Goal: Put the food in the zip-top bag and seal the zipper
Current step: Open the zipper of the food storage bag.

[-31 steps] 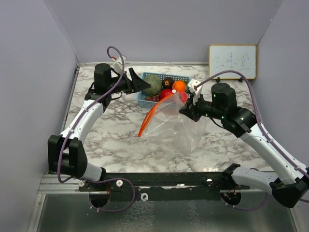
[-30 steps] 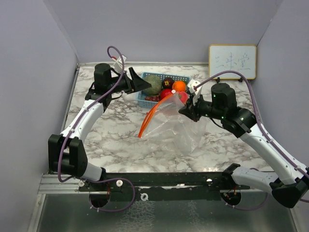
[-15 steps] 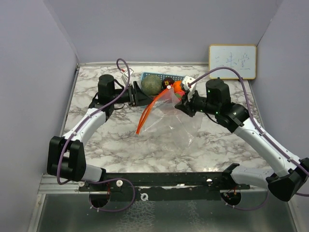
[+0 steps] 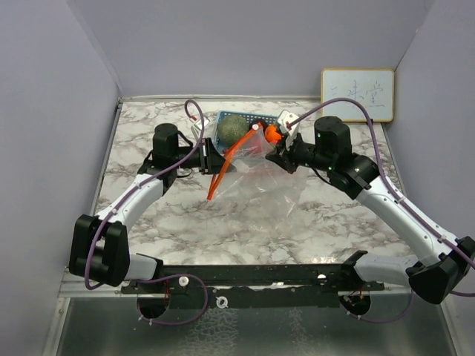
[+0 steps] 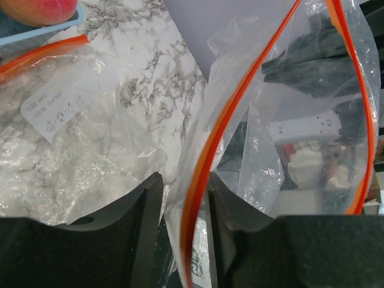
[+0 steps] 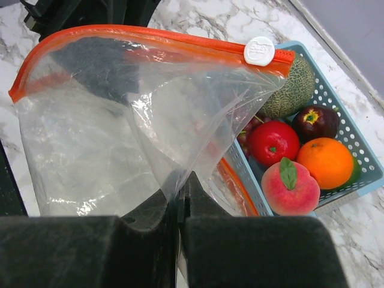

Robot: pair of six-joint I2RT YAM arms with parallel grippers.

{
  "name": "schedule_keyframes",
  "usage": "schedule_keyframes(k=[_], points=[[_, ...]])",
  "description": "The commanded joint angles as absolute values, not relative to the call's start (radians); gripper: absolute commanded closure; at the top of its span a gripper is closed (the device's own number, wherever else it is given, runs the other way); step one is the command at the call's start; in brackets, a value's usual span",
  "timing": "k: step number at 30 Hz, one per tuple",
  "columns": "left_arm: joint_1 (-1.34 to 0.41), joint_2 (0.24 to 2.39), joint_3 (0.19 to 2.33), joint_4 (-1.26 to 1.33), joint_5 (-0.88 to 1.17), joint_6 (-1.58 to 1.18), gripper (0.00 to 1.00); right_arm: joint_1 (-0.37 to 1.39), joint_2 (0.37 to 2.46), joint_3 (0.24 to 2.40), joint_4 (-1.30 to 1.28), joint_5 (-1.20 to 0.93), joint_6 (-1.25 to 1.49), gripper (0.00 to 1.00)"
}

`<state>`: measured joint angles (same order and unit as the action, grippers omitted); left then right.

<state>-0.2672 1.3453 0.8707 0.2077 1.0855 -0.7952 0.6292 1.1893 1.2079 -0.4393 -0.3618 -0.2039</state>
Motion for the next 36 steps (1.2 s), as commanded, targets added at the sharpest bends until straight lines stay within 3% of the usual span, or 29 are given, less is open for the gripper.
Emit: schedule_keyframes(k=[1,2,3,4,6,11,14,16,25,36], points=[[-0.277,1.331,0.874,0.236,1.125,-0.771,0.86,0.634,1.214,1.248,-0.379,-0.333,-0.190,0.98],[-0.276,1.331,0.885,0.200,1.127,-0.751,0.99,0.635,1.217,1.247,-0.374,-0.297,-0.182,0.98],[-0.277,1.331,0.903,0.136,1.119,-0.709,1.00,0.635,1.220,1.247,-0.365,-0.242,-0.172,0.97],[-0.278,1.329,0.928,0.056,1.101,-0.653,1.00,0.635,1.223,1.250,-0.360,-0.176,-0.162,0.90],[-0.275,1.329,0.989,-0.118,1.023,-0.536,1.00,0.635,1.233,1.272,-0.365,-0.040,-0.150,0.69],[-0.262,1.352,1.159,-0.455,0.619,-0.381,1.00,0.635,1.279,1.408,-0.414,0.140,-0.142,0.42],[-0.266,1.350,1.280,-0.575,0.258,-0.394,1.00,0.635,1.320,1.516,-0.446,0.153,-0.097,0.37],[-0.275,1.339,1.330,-0.606,0.142,-0.410,1.00,0.635,1.364,1.595,-0.477,0.143,-0.031,0.37],[-0.383,1.285,1.395,-0.519,-0.045,-0.483,1.00,0.643,1.619,1.865,-0.568,-0.116,0.290,0.37],[-0.452,1.330,1.448,-0.561,-0.120,-0.491,1.00,0.704,1.778,1.976,-0.522,-0.203,0.354,0.31]])
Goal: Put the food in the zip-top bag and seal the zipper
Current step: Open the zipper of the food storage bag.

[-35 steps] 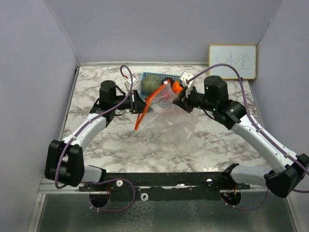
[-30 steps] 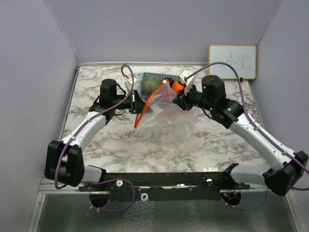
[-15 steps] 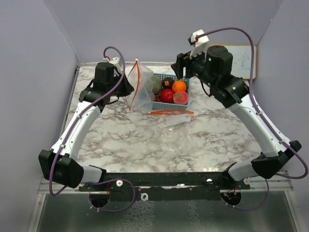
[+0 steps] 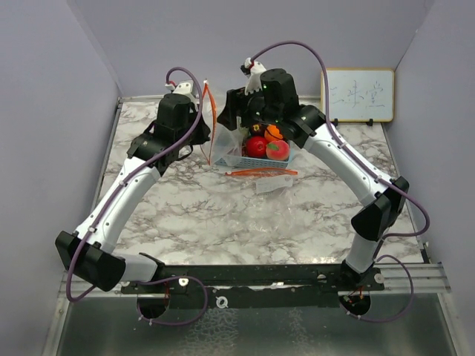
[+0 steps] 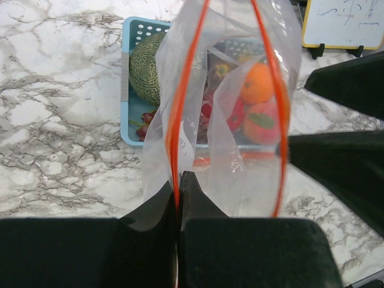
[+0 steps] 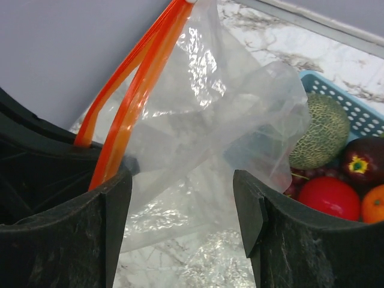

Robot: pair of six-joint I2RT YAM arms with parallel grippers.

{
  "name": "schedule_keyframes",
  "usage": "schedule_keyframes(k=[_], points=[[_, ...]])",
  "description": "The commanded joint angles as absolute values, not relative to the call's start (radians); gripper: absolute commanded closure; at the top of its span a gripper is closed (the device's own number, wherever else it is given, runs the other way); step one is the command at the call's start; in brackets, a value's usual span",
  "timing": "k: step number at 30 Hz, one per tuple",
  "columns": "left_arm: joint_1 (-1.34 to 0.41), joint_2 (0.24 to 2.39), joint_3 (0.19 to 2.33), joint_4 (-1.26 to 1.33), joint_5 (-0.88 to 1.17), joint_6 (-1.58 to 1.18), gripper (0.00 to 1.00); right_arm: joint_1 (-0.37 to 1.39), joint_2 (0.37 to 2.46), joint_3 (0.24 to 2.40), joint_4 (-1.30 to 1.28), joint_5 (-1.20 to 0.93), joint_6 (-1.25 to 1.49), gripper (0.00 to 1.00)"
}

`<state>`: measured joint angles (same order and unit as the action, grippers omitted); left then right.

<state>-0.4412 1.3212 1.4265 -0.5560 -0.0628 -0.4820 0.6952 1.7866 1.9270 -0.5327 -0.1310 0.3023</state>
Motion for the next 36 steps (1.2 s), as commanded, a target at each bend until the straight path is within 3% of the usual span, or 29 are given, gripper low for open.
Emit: schedule_keyframes(k=[1,10,16,22,31,36], points=[[-0.452,1.331,1.447,-0.561,-0.122,-0.491,1.00,0.707,1.777,1.973,-0.518,-0.203,0.358,0.31],[-0.463,1.338,1.425,-0.571,-0.159,-0.485,1.00,0.738,1.744,1.962,-0.522,-0.132,0.359,0.32],[-0.476,1.334,1.436,-0.564,-0.152,-0.495,1.00,0.748,1.841,2.103,-0.603,-0.126,0.375,0.32],[-0.484,1.306,1.461,-0.567,-0.166,-0.504,1.00,0.765,1.907,2.190,-0.720,0.082,0.349,0.33],[-0.483,1.212,1.505,-0.641,-0.352,-0.457,1.00,0.765,1.886,2.051,-0.782,0.284,0.273,0.33],[-0.483,1.155,1.499,-0.701,-0.522,-0.435,1.00,0.764,1.847,1.941,-0.727,0.333,0.236,0.49]])
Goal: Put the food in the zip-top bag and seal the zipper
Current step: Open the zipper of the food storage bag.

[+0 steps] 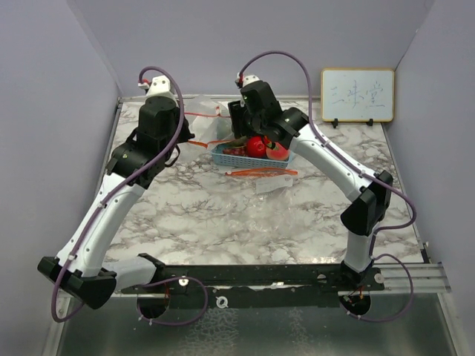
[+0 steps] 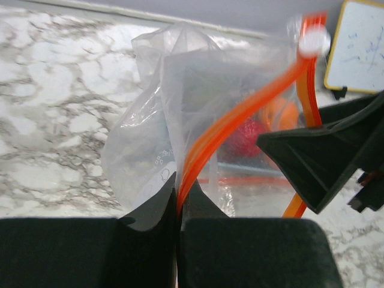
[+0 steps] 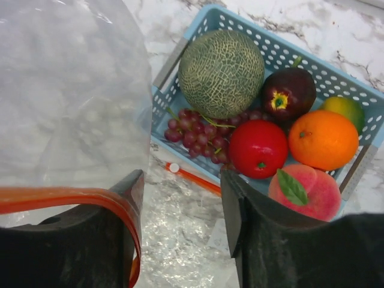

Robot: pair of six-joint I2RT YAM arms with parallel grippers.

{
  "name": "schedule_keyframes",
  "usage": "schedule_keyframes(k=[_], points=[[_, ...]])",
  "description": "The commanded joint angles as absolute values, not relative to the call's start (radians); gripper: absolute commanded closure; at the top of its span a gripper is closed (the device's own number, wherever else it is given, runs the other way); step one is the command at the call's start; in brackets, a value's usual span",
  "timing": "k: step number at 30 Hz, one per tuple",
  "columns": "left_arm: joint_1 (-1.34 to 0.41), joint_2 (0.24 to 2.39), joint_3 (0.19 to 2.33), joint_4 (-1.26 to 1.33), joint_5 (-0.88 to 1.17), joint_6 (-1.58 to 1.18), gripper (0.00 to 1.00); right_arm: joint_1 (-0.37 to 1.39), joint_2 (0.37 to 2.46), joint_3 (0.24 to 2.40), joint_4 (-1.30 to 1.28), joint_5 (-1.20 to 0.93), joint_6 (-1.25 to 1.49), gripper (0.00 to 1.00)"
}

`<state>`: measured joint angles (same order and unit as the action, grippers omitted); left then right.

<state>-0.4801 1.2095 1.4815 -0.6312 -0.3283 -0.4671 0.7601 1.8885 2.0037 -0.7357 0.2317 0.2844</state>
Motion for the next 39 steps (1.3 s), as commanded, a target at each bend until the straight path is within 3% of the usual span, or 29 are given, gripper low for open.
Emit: schedule_keyframes(k=[1,8,15,19,22,24,27,33,39], points=[[-0.483,1.144,1.495,-0.714,-0.562,-0.422,1.00,0.764,1.851,1.927,-0.714,0.319,0.234,0.50],[-0.483,1.134,1.507,-0.835,-0.800,-0.351,1.00,0.764,1.913,1.868,-0.666,0.226,0.250,0.49],[-0.484,1.091,1.196,-0.687,-0.660,-0.504,1.00,0.765,1.817,1.793,-0.462,-0.096,0.144,0.23],[-0.483,1.125,1.109,-0.613,-0.611,-0.562,1.00,0.765,1.809,1.797,-0.477,-0.172,0.129,0.16],[-0.483,1.157,1.089,-0.577,-0.606,-0.566,1.00,0.765,1.771,1.762,-0.456,-0.209,0.136,0.00],[-0.483,1.174,1.081,-0.559,-0.598,-0.569,1.00,0.764,1.746,1.748,-0.445,-0.240,0.144,0.01],[-0.483,1.191,1.078,-0.541,-0.586,-0.575,1.00,0.764,1.717,1.754,-0.479,-0.172,0.168,0.01],[-0.483,1.201,1.082,-0.521,-0.565,-0.570,1.00,0.704,1.675,1.719,-0.630,0.251,0.238,0.01],[-0.483,1.208,1.058,-0.463,-0.520,-0.565,1.00,0.568,1.741,1.701,-0.751,0.340,0.252,0.01]])
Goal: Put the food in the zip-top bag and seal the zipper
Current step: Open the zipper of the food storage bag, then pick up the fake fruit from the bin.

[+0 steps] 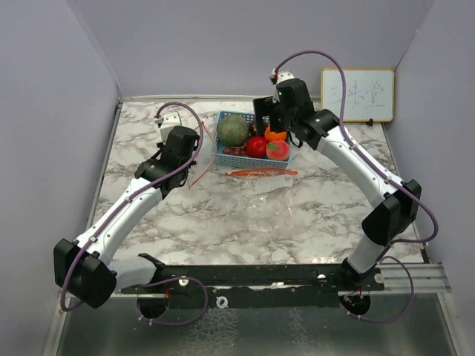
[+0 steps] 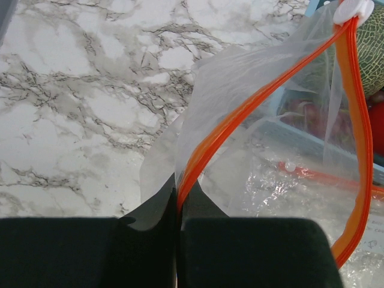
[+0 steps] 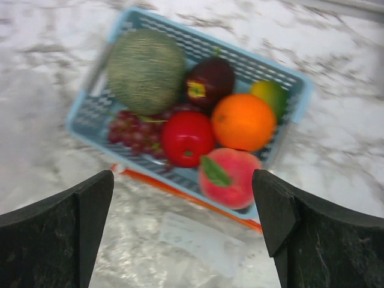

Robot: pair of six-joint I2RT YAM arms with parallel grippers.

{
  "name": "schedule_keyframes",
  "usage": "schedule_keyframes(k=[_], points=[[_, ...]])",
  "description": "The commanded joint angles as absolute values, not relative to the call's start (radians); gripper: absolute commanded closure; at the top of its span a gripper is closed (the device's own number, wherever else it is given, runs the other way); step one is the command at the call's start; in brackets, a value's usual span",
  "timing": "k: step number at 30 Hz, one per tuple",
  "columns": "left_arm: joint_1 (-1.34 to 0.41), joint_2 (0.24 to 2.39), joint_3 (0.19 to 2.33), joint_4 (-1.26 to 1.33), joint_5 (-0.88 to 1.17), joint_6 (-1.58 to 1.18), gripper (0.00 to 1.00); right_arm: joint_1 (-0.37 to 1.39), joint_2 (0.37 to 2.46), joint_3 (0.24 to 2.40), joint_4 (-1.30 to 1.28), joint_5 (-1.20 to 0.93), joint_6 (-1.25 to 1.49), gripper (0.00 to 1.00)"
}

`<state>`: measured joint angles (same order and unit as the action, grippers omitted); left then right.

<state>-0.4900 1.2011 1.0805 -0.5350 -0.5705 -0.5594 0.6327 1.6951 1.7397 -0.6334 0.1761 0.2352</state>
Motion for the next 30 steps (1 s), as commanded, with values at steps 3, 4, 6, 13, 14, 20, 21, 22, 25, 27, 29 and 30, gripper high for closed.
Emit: schedule_keyframes(k=[3,4,6,13,14,20,21,22,25,27,29,30], points=[[-0.483,1.218,1.046,-0.437,-0.498,-0.570,1.00,0.557,1.768,1.674,-0.736,0.370,0.220,0.01],[-0.483,1.223,1.045,-0.431,-0.492,-0.571,1.00,0.556,1.778,1.668,-0.738,0.378,0.214,0.01],[-0.483,1.236,1.041,-0.423,-0.484,-0.574,1.00,0.550,1.795,1.651,-0.729,0.377,0.198,0.01],[-0.483,1.271,1.043,-0.396,-0.448,-0.570,1.00,0.532,1.852,1.576,-0.646,0.331,0.127,0.01],[-0.483,1.276,1.048,-0.397,-0.445,-0.569,1.00,0.527,1.865,1.576,-0.641,0.327,0.125,0.01],[-0.483,1.298,1.063,-0.392,-0.433,-0.548,1.00,0.515,1.935,1.580,-0.592,0.273,0.118,0.01],[-0.483,1.302,1.067,-0.393,-0.430,-0.545,1.00,0.515,1.946,1.582,-0.588,0.265,0.122,0.01],[-0.483,1.305,1.069,-0.394,-0.430,-0.543,1.00,0.515,1.954,1.584,-0.587,0.258,0.127,0.01],[-0.483,1.310,1.073,-0.393,-0.426,-0.544,1.00,0.515,1.976,1.583,-0.585,0.250,0.135,0.01],[-0.483,1.311,1.074,-0.390,-0.422,-0.543,1.00,0.515,1.985,1.572,-0.574,0.250,0.136,0.01],[-0.483,1.313,1.073,-0.389,-0.418,-0.542,1.00,0.515,1.990,1.562,-0.563,0.250,0.135,0.00],[-0.483,1.315,1.073,-0.389,-0.418,-0.540,1.00,0.515,1.991,1.557,-0.557,0.248,0.134,0.00]])
